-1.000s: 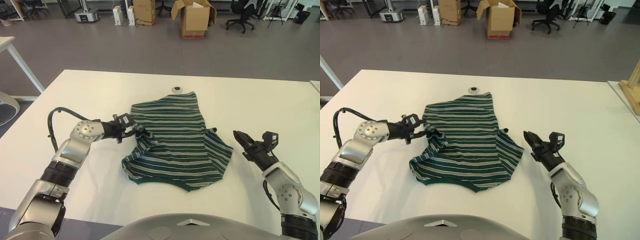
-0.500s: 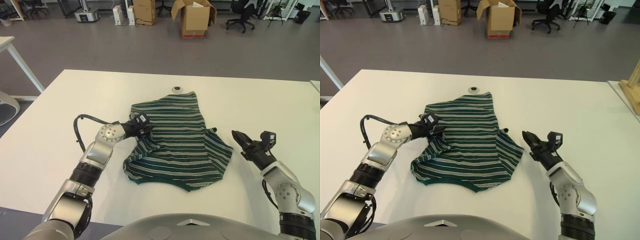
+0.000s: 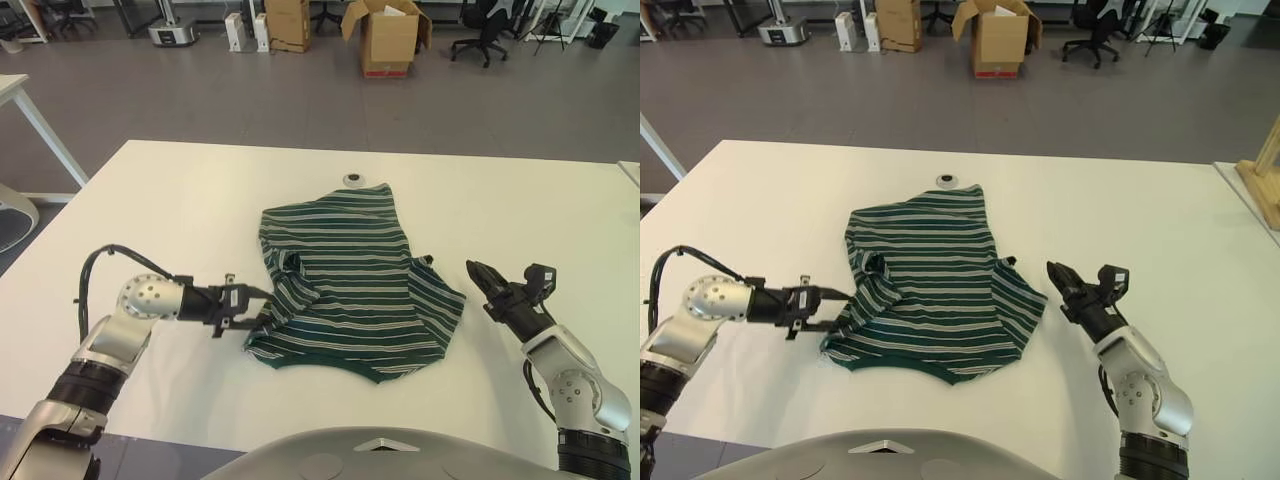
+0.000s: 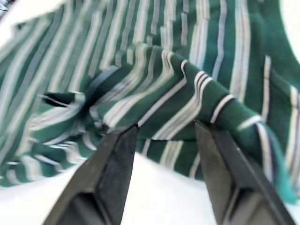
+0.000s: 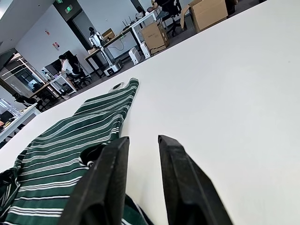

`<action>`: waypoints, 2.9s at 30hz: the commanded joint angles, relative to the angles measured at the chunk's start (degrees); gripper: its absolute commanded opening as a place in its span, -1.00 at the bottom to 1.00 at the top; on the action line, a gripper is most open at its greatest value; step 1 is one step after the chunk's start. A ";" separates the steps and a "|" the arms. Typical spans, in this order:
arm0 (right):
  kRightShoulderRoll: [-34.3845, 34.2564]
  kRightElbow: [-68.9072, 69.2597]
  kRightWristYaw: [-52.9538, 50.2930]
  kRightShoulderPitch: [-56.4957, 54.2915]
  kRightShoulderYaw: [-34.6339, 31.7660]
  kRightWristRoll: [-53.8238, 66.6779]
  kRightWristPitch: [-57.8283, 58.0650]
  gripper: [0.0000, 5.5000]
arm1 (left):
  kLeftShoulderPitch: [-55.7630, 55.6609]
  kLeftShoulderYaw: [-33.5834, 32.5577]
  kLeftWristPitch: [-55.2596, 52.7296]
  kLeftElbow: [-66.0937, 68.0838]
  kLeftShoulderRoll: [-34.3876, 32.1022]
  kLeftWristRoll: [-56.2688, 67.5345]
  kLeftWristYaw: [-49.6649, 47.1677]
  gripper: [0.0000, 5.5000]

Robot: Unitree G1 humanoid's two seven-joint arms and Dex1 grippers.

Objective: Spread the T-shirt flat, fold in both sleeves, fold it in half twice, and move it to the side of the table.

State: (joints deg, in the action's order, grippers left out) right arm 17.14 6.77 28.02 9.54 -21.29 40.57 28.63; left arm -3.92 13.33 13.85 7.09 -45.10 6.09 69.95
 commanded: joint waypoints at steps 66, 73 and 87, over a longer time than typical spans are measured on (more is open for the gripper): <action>5.77 -3.25 2.92 6.09 3.12 6.35 16.31 -0.99 | -7.92 -12.25 -13.23 -2.13 6.55 9.11 -14.54 -0.19; 5.25 -3.07 3.49 5.67 -0.55 11.18 18.04 -0.52 | -7.09 -11.85 -12.66 -2.57 7.20 8.02 -14.92 -0.19; 3.82 -1.08 2.35 10.54 1.79 9.80 18.39 -0.18 | -6.15 -10.83 -12.85 -3.67 7.74 7.16 -15.33 -0.19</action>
State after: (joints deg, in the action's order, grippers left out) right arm 23.08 8.69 32.85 19.71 -21.54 52.54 45.98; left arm -9.52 2.08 0.77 3.72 -37.33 14.61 54.63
